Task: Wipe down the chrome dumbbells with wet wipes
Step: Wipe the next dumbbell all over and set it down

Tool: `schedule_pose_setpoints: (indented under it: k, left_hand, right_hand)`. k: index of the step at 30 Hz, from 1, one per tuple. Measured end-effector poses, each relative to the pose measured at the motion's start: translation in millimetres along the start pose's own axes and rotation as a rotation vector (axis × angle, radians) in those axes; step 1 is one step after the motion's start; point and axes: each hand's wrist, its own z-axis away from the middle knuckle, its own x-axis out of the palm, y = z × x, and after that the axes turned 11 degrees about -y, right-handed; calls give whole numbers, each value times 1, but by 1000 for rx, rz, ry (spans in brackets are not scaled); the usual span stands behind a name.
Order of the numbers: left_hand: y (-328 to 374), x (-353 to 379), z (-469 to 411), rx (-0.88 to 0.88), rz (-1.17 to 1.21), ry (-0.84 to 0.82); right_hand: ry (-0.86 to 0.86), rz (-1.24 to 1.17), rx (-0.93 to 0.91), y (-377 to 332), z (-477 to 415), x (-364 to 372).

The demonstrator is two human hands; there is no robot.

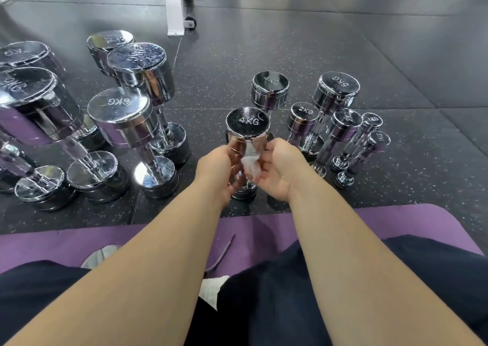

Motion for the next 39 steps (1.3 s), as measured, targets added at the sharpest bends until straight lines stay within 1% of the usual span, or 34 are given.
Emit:
schedule_pose_setpoints:
  k: [1,3,4,5,6,8,11,12,15,16,17,19,21,23,25,26,27,29,31,32,34,36,39]
  left_hand:
    - [-1,0,2,-30,-32,-49]
    - [-1,-3,3,-28,-133,-162]
    - [-1,-4,4,-13,-188,-202]
    - [0,-6,4,-1,-230,-208]
    - [1,-7,3,7,-253,-183]
    - [0,-7,0,19,-243,-106]
    - [0,-6,-4,52,-142,-34]
    - [3,-7,-6,68,-101,-30]
    - [20,-9,-20,95,75,-33]
    - [27,-9,-25,102,98,-53]
    - [32,-8,-29,101,68,-98]
    - [38,-8,-37,82,-96,-181]
    - [39,-10,-38,39,-195,-196]
    - [40,-14,-34,-7,-164,-176]
    - [41,-20,-29,3,-148,-150]
    - [41,-22,-27,43,-189,-148]
    - [40,-22,-23,97,-247,-153]
    - [35,-20,-17,190,-366,-170]
    - [29,-19,-10,209,-366,-160]
    - [26,-20,-8,194,-328,-158]
    - [22,-22,-6,171,-271,-165]
    - [24,-23,-10,191,-283,-175]
    - [28,-22,-19,191,-277,-176]
  right_hand:
    - [-5,28,5,1,-2,0]
    - [3,34,-13,1,-6,0]
    - [1,37,-18,2,-7,-1]
    - [-3,62,-14,1,-7,-2]
    - [-2,98,-7,1,-7,-3]
    - [51,156,-15,-1,-6,-6]
    - [176,172,-91,-2,-7,-11]
    - [185,150,-114,-3,-8,-11]
    - [83,70,-188,-9,-11,-10]
    - [49,55,-220,-11,-12,-9]
    - [30,70,-243,-11,-14,-8]
    - [36,174,-271,-10,-18,-10]
    - [6,214,-291,-10,-22,-14]
    - [-83,87,-318,-10,-25,-17]
    - [-177,-6,-314,-8,-28,-20]
    - [-193,25,-288,-3,-32,-21]
    - [-179,122,-240,5,-37,-23]
    - [-141,452,-146,27,-49,-28]
    - [-91,692,-171,45,-55,-25]
    - [-39,751,-203,47,-59,-22]
    - [65,765,-230,46,-65,-17]
    - [95,760,-239,44,-70,-12]
    - [193,1012,-357,40,-63,-7]
